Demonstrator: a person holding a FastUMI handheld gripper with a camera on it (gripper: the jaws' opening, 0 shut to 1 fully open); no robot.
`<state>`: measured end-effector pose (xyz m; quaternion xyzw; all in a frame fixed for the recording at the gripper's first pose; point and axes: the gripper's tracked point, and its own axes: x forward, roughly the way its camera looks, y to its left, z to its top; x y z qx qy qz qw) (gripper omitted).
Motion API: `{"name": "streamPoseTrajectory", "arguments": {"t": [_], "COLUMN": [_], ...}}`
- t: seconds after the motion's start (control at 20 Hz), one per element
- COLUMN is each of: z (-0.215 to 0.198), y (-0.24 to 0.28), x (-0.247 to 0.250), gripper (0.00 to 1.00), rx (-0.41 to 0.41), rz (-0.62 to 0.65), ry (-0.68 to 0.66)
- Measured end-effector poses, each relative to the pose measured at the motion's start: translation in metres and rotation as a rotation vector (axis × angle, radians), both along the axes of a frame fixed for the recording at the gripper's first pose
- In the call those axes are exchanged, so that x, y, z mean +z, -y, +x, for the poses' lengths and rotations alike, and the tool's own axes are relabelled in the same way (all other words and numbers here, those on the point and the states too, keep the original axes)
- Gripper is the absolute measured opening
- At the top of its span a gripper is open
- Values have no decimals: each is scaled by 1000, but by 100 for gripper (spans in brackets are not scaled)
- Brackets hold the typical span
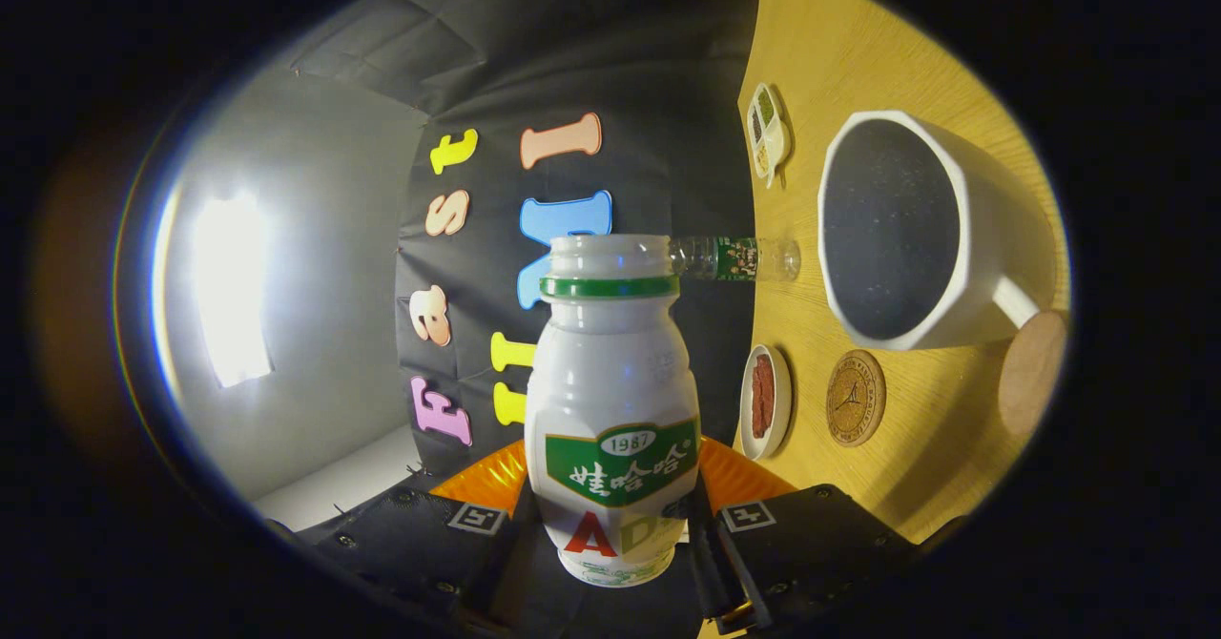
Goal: Take the bottle from table, then pour the juice into the cup, finally place the bottle on the coaster
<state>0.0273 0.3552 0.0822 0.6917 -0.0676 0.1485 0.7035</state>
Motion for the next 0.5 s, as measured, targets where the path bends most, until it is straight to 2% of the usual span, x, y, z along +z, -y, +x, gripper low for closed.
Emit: {"name": "streamPoseTrajectory", "arguments": {"t": [0.5], "z": [2], "y": [-1], "x": [6], "gripper": [67], "rx": [-1], "rz": [91], "ry": [22]}}
